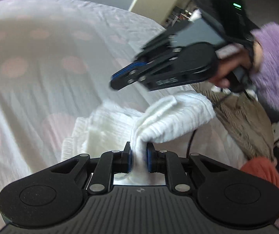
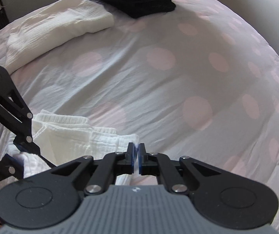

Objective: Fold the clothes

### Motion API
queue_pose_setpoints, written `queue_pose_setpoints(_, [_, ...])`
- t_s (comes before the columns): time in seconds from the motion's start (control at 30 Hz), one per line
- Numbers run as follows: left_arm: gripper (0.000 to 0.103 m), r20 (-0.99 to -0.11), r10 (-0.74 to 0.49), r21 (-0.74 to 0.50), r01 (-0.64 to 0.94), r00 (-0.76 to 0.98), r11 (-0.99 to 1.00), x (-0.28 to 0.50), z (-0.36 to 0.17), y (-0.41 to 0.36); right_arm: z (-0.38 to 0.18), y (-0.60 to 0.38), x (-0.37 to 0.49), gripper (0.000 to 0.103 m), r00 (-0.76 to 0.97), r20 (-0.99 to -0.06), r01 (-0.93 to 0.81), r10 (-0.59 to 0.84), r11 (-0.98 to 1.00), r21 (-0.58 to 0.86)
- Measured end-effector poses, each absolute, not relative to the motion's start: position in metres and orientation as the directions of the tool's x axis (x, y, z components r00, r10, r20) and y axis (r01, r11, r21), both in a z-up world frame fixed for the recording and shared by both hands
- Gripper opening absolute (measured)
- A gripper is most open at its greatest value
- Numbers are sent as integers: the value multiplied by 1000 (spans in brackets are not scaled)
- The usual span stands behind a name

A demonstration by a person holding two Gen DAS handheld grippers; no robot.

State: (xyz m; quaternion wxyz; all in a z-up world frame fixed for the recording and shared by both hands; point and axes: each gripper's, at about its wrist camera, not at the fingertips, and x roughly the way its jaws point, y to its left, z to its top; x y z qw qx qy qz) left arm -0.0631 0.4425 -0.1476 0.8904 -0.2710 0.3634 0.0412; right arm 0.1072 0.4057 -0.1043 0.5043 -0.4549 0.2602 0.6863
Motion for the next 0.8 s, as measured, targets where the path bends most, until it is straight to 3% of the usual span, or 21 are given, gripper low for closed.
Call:
queue_pose_setpoints(0.17, [16, -668, -108, -503, -340, 737, 795, -68, -155, 465, -82, 389, 134, 12, -3, -831, -978, 557, -176, -114])
queue_pose_setpoints(0.43, [16, -728, -22, -459, -463, 685, 758, -56, -172, 477, -62, 305, 166, 13, 138, -752, -989, 644, 125, -74])
queue_pose_setpoints(0.5, [19, -744, 7, -436, -493, 668, 753, -52, -176, 479, -64, 280, 164, 13, 142, -743, -983, 654, 180, -29])
queue_pose_setpoints(0.57, [32, -744, 48, -407, -510, 666, 758, -55, -171, 478, -69, 256, 156, 13, 155, -738, -974, 656, 227, -4])
queue_pose_setpoints(0.67, [43, -741, 111, -365, -535, 663, 762, -59, -164, 476, -80, 225, 136, 14, 177, -728, -955, 663, 293, 35])
queue_pose_setpoints(0.73, [44, -731, 159, -343, -558, 664, 756, -68, -155, 475, -88, 205, 121, 23, 200, -713, -940, 672, 336, 53])
queue_pose_setpoints(0.8, [43, -730, 195, -323, -582, 655, 746, -77, -146, 474, -95, 191, 108, 23, 232, -695, -924, 680, 377, 61])
